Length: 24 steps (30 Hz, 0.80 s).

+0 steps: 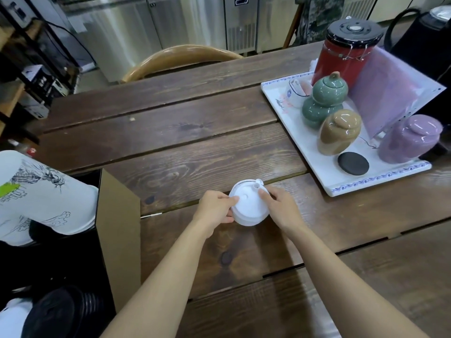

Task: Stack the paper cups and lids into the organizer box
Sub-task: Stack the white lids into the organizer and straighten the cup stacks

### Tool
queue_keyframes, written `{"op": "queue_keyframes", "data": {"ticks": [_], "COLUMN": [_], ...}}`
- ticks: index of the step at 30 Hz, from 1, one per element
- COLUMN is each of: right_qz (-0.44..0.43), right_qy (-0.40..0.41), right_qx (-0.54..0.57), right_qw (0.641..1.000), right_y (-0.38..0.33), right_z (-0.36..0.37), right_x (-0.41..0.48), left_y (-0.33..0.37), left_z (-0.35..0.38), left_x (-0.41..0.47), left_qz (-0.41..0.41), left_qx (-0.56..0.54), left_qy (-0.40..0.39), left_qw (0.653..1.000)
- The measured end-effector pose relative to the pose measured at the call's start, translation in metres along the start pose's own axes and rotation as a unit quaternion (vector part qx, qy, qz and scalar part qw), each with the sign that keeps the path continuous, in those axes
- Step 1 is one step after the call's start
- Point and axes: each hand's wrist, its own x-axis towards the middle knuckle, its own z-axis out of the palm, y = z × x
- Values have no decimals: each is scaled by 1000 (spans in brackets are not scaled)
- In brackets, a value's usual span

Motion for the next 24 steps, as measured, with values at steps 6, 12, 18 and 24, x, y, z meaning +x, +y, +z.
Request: {"op": "queue_keyframes", "data": {"ticks": [6, 12, 18, 24], "right_qz": [-37, -24, -43, -35], "right_qy": [-2, -3, -15, -21], "right_qx": [-54, -27, -37, -13], "right_qw": [998, 999, 998, 999], "right_y": [1, -1, 3, -1], "right_z": [0, 2, 0, -2], "right_x": [3, 7, 9, 11], "left_y": [-5, -8, -9, -14], "left_z": [-1, 4, 8, 7], "left_x": [-2, -3, 1, 4], "left_qz": [-29, -27, 0, -20], "left_qx": [-9, -36, -74, -98], "left_qy": [-4, 12, 35, 15], "left_qw": [1000, 999, 997, 995]}}
